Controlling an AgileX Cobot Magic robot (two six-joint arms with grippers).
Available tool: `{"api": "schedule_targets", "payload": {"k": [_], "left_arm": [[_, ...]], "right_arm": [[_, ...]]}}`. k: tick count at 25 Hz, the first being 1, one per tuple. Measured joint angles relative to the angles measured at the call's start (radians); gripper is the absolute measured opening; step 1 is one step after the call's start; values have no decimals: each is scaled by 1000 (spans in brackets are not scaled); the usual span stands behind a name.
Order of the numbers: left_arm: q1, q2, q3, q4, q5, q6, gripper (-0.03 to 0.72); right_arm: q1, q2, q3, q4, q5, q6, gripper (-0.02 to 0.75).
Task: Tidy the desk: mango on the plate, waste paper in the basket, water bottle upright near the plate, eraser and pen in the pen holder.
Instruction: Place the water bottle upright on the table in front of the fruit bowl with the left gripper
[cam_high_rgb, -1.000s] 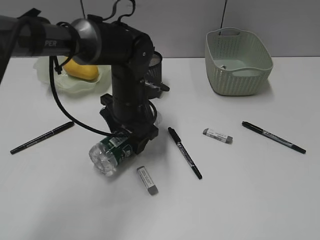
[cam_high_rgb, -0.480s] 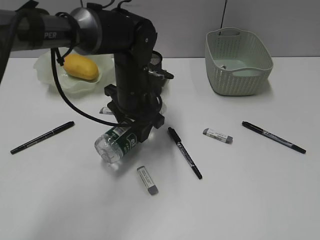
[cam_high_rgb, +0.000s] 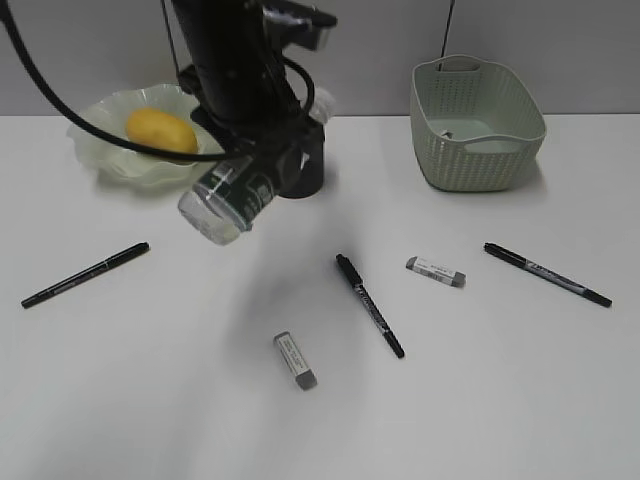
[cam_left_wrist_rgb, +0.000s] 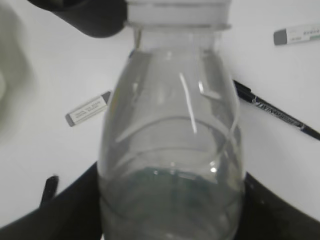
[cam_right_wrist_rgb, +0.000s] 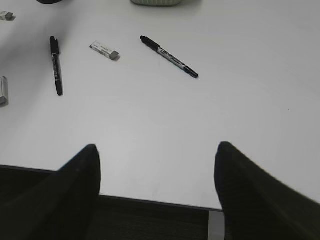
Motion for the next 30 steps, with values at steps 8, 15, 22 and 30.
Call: {"api": "schedule_targets", "payload": {"k": [8,15,22,30], "left_arm": [[138,-327,271,-7,-198,-43,490],[343,-676,738,-72,-602,-45,490],[454,-840,1153,-86,-1206,-48,490],[507,-706,1309,-136,-1766,-48,490]], "right_arm": [[0,0,0,0,0,0,559],[0,0,0,0,0,0,559],[0,0,0,0,0,0,559],[0,0,0,0,0,0,559]]}}
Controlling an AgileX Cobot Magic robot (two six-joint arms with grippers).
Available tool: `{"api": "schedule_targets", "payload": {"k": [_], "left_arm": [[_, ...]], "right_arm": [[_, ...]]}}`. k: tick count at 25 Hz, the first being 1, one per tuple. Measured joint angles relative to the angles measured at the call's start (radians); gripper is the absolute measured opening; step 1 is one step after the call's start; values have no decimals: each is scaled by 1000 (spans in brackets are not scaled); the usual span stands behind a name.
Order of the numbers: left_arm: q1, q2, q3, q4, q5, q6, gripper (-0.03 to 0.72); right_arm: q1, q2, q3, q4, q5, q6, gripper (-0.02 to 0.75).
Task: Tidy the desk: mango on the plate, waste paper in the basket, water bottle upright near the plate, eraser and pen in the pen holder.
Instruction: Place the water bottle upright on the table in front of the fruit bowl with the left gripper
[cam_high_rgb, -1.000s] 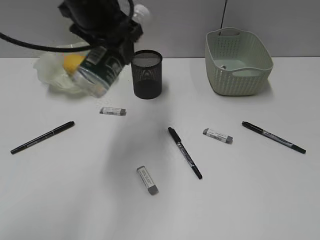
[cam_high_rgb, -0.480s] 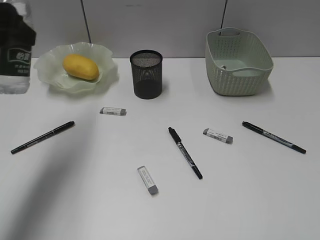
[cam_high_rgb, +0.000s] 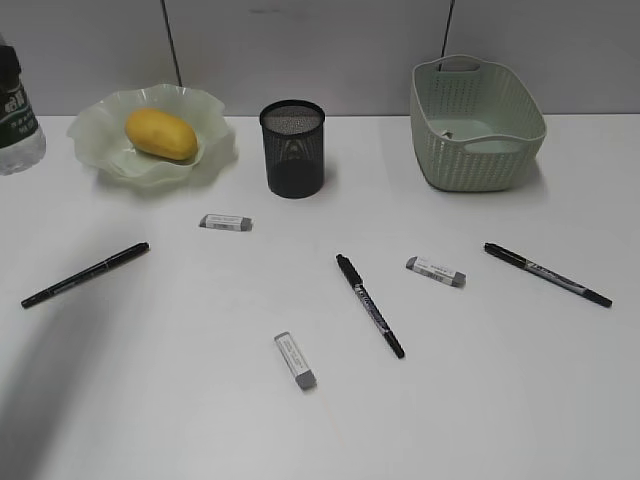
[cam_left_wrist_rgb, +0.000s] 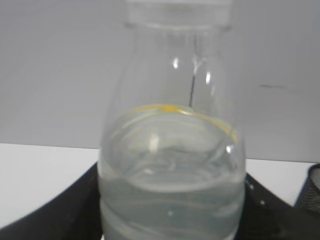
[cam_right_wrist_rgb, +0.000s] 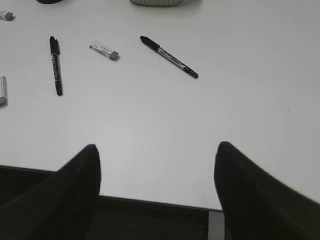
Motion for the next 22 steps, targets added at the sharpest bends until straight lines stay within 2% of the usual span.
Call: {"api": "schedule_targets", "payload": {"k": [4,13,22], "left_arm": [[38,132,6,-33,-164,0,490],[39,493,7,-41,-562,0,490],[39,700,-42,-40,-586,-27,490]], "right_arm": [[0,0,0,0,0,0,559],[0,0,0,0,-12,0,559],[0,0,0,0,-14,0,559]]}}
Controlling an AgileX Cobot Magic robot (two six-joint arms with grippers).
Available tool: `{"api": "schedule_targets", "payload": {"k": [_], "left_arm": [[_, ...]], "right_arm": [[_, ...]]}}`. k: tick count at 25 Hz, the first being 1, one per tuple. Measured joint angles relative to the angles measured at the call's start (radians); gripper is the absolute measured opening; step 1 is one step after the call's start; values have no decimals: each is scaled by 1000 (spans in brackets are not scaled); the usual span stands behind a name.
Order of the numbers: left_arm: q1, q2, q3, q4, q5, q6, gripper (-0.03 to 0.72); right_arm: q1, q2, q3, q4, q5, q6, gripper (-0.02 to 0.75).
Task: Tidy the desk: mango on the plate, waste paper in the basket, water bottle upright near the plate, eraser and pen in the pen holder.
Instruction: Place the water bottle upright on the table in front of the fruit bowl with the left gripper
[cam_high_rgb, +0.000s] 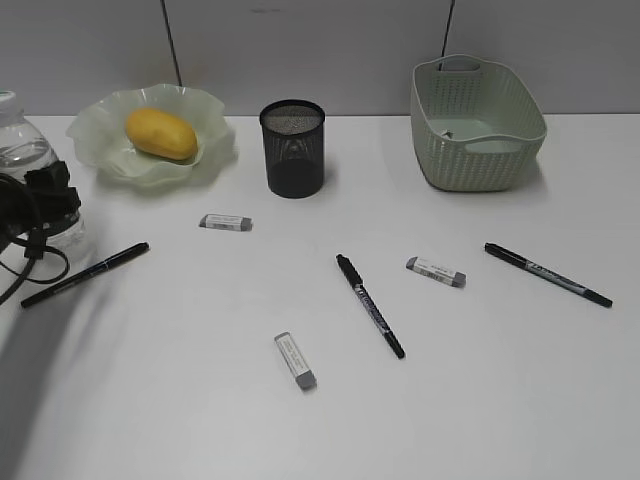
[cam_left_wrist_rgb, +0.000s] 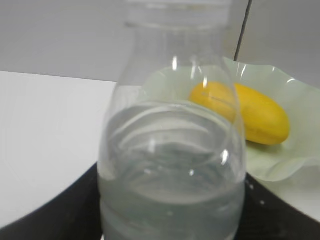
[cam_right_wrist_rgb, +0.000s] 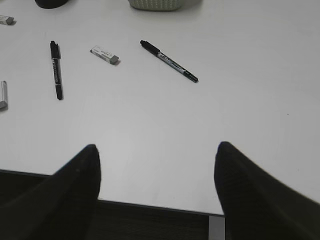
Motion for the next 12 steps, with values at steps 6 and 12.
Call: {"api": "schedule_targets", "payload": {"k": [6,12], "left_arm": [[0,68,-78,1,-15,-3,490],[0,94,-91,2,-29,-3,494]], "right_arm": [[0,0,0,0,0,0,559],[0,0,2,0,0,0,559]]}}
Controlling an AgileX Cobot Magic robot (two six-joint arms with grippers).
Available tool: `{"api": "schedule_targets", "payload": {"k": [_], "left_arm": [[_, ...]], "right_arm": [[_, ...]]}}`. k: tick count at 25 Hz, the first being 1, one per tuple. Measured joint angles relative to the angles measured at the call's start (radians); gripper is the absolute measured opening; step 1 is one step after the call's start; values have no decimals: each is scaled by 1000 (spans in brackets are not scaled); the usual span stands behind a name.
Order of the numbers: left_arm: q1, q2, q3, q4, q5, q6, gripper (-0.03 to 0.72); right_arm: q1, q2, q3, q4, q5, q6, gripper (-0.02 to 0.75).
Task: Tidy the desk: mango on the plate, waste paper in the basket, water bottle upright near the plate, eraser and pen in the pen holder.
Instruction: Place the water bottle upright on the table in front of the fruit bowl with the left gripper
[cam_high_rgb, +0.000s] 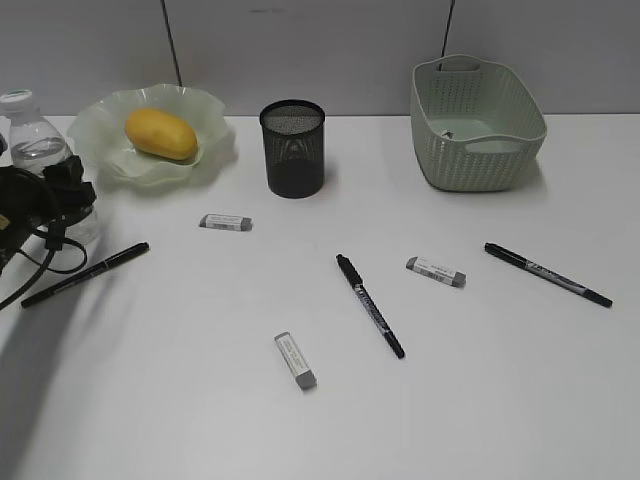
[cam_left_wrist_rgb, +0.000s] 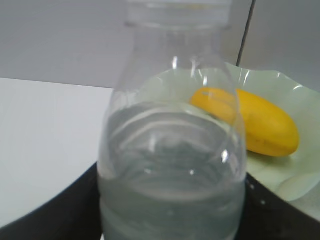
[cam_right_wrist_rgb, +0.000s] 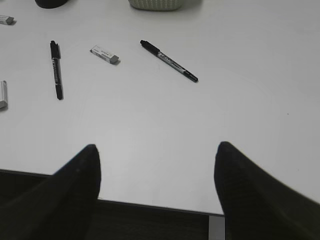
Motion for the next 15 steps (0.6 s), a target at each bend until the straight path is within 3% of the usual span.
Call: {"api": "schedule_targets", "payload": {"k": [6,15], "left_arm": [[0,0,9,1,-17,0,594],[0,-15,95,18,-30,-1,608]], "right_arm": [[0,0,0,0,-1,1,559],[0,0,0,0,-1,1,559]]}}
